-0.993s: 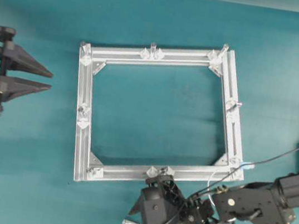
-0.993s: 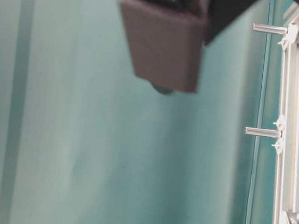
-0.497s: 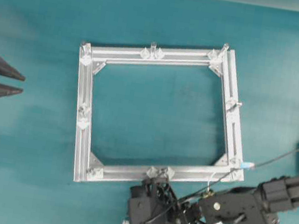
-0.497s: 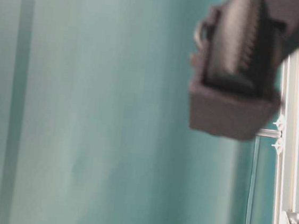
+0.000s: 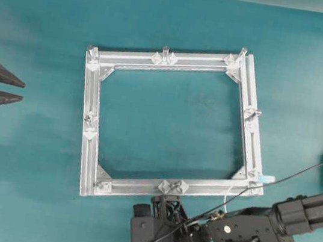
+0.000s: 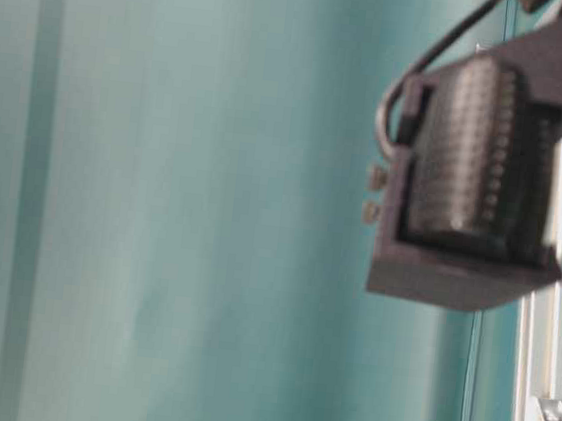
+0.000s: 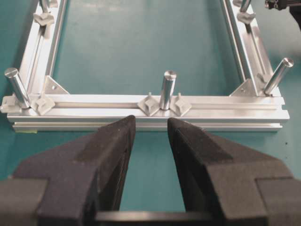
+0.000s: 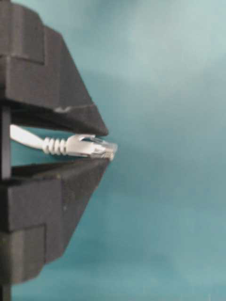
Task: Move the cable alternately left and right between 8 pins so it hooks onto each one.
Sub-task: 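Hold the white cable plug in the right gripper near the bottom-right corner, then carry the cable plug with the right gripper leftward over the bottom rail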
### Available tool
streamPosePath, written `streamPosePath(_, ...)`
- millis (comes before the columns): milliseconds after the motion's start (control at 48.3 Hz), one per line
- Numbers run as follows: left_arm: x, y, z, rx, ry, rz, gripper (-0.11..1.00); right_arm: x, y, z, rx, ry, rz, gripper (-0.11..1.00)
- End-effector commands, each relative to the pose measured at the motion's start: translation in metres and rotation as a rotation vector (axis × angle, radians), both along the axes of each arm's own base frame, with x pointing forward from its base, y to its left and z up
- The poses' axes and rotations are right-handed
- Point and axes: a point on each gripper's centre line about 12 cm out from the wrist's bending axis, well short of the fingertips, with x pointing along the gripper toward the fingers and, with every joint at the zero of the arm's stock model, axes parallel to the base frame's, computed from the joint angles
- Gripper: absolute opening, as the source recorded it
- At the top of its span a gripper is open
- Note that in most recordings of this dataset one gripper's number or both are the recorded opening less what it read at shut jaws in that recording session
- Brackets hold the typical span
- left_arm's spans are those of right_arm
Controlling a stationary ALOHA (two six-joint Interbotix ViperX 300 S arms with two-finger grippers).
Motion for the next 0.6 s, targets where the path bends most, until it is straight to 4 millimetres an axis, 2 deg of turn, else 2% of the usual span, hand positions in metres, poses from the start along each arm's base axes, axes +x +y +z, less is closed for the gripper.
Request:
streamPosePath(0, 0.002, 0.0, 0.004, 0.0, -0.011, 0.0, 0.38, -0.003, 0.011, 0.01, 0.012, -0.005, 0.01, 0.18)
streamPosePath(228, 0.001, 0.0, 0.002, -0.001, -0.015, 0.001, 0.38, -0.007, 0.009, 0.016, 0.007, 0.009, 0.004, 0.18)
streamPosePath(373, 0.0, 0.0, -0.002, 0.0, -0.023, 0.002, 0.38, -0.012, 0.007, 0.038, 0.009, -0.037, 0.018, 0.18)
streamPosePath(476, 0.0, 0.0, -0.004, 0.001, -0.029, 0.003, 0.38, -0.024, 0.002, 0.053, 0.027, -0.05, 0.007, 0.18)
streamPosePath(579, -0.001, 0.0, -0.008, 0.0, -0.032, 0.005, 0.38, -0.038, -0.005, 0.054, 0.046, -0.021, -0.029, 0.18)
